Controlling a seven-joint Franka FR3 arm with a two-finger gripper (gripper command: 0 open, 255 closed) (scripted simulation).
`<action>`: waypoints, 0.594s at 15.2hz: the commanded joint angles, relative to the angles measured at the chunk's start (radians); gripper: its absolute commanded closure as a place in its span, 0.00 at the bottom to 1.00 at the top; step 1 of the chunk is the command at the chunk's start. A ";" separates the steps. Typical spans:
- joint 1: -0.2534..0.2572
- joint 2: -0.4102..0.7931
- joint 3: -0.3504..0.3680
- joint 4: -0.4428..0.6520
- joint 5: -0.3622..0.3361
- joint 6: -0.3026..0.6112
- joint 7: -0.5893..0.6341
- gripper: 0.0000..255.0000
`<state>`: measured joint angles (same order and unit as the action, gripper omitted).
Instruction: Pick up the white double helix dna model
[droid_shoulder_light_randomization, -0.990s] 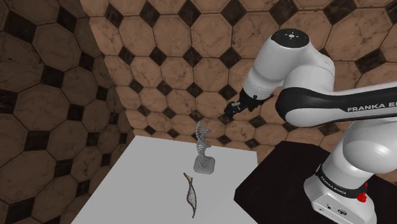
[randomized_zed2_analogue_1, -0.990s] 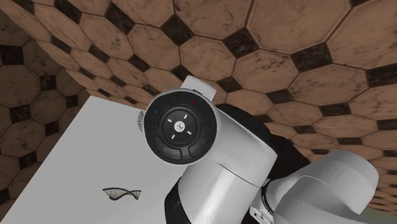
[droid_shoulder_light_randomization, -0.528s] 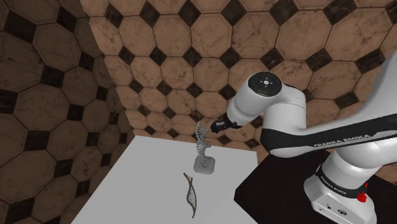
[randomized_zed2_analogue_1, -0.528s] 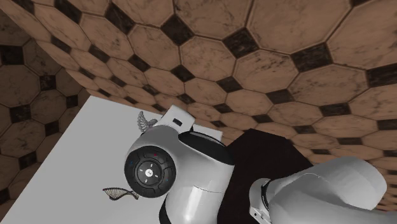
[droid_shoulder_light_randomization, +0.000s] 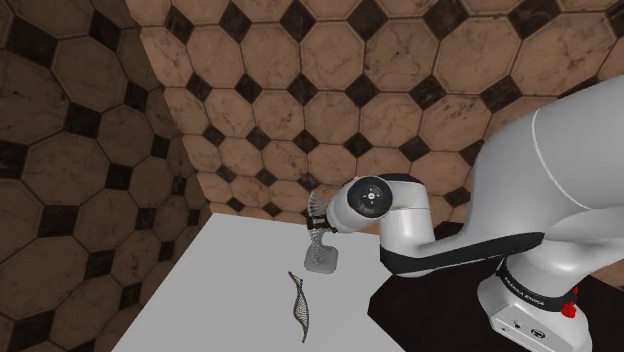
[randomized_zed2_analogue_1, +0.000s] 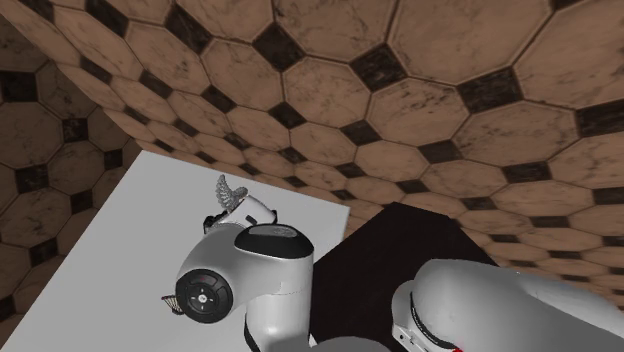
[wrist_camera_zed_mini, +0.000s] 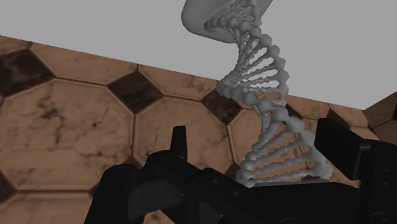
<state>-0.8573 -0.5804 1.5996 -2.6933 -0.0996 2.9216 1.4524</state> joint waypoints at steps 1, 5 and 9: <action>-0.161 -0.046 0.170 0.061 0.009 0.034 0.068 0.00; -0.347 -0.159 0.366 0.170 0.054 0.068 0.148 0.00; -0.403 -0.197 0.435 0.183 0.067 0.106 0.169 0.00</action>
<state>-1.2413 -0.7673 2.0152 -2.5180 -0.0356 3.0189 1.6161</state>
